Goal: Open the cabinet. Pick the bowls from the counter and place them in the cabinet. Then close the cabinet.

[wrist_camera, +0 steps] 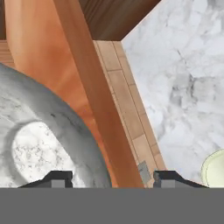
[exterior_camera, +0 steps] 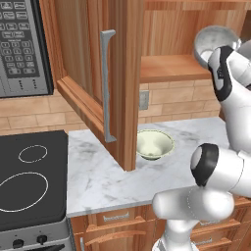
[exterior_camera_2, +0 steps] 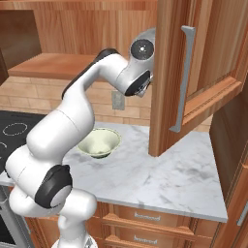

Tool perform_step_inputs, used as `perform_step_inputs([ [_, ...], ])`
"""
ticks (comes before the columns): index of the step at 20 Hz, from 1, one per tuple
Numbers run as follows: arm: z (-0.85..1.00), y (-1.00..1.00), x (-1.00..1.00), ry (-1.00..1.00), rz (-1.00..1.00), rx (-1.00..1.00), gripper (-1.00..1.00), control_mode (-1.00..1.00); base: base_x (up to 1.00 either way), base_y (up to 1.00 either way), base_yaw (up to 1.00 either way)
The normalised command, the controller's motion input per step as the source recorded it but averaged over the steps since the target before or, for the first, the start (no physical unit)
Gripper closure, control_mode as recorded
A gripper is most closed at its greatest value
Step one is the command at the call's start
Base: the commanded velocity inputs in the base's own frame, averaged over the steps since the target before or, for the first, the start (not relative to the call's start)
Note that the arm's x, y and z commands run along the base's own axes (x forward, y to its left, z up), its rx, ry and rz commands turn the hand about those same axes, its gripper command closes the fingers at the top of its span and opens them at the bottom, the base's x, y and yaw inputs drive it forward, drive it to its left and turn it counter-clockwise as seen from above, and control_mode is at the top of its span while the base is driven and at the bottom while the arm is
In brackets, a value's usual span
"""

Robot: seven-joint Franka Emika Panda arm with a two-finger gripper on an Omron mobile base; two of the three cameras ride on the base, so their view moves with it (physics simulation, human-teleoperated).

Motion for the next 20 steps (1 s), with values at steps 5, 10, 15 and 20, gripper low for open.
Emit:
perform_step_inputs([
  [5,0.44,0.07,0.0,-0.42,0.0,-0.02,-1.0,-1.0,0.0,0.0,0.0],
  [10,0.51,0.24,-0.02,-0.58,0.01,-0.05,-1.0,-1.0,0.0,0.0,0.0],
  [15,0.49,0.25,-0.08,-0.56,0.01,-0.02,-1.0,-1.0,0.0,0.0,0.0],
  [20,-0.14,0.07,-0.51,-0.07,0.0,0.06,-1.0,-1.0,0.0,0.0,0.0],
])
